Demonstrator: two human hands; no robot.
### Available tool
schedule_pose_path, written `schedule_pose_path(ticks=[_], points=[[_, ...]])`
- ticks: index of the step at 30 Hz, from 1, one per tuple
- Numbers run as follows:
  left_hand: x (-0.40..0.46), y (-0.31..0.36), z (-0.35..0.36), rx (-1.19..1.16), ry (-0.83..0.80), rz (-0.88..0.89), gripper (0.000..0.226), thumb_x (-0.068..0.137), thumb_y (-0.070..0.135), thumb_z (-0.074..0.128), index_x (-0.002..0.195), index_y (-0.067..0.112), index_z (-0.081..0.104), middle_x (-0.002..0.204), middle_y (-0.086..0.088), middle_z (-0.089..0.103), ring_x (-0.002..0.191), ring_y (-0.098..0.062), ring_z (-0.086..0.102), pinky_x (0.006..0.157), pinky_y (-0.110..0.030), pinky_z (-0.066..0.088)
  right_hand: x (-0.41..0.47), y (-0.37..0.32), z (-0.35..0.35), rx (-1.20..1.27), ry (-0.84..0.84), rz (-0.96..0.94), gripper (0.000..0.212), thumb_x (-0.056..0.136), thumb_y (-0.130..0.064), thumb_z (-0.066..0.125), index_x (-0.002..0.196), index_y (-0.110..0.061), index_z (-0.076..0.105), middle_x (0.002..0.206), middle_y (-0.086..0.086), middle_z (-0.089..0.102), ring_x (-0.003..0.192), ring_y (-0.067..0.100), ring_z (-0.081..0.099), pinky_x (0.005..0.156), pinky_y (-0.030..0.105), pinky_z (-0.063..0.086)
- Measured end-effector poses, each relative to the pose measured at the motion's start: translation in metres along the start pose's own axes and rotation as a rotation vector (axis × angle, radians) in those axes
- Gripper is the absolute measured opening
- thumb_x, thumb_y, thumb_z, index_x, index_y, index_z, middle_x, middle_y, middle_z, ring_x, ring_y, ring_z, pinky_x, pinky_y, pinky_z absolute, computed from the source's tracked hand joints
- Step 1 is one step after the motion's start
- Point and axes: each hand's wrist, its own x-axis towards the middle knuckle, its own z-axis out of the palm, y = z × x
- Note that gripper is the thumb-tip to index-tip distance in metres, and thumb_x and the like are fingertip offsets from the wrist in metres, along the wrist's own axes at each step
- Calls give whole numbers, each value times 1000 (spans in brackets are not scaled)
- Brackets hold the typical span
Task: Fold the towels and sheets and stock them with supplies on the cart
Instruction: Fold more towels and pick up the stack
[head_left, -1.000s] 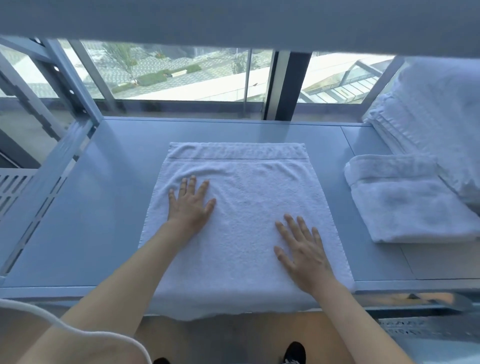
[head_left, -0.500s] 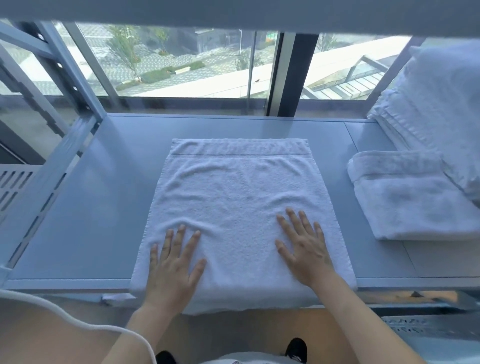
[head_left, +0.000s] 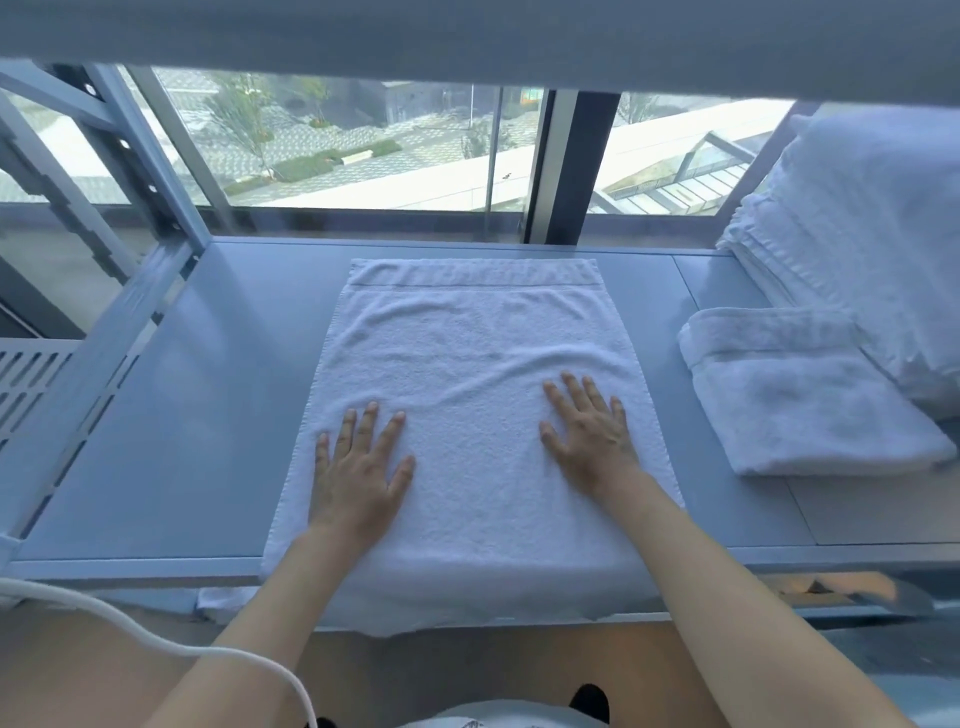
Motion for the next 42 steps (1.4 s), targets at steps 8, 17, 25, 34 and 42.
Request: schedule_pose_path(ticks=[8,17,25,34,42], points=[[3,-2,4,-30,24,8,68,100,63,25,163,40,11,173,6,-3,159,-19,-5,126,-53,-5,-67,-119,46,124,-16,-347,64,103,-52,32,163,-33,17,173,-10,5,159,14,-3,125,48,-2],[-6,-21,-16,-31,-26,140,64,104,45,41,162,25,25,172,-5,10,159,-27,6,125,-56,8,-77,-133,49,30,-35,-198,65,104,-50,29,164,-31,15,173,-9,1,159,15,-3,128,47,0],[-80,12,9,42,-61,243,72,99,60,6,165,31,7,172,5,-4,159,-17,-6,128,-49,0,-78,-128,46,114,-37,-239,62,105,-44,36,164,-30,21,173,-9,4,159,14,0,128,45,1],[-81,-3,5,75,-31,168,70,97,64,5,163,40,6,171,13,-7,158,-13,-10,128,-45,-4,-108,-11,24,87,-31,-299,58,108,-41,35,163,-36,19,171,-18,2,158,6,1,127,36,3],[-111,-37,1,28,94,172,70,101,66,11,162,34,26,170,11,15,158,-16,10,127,-49,15,-134,75,5,-3,-65,-326,66,105,-60,33,163,-41,8,170,-21,-4,157,3,-8,128,33,-1]])
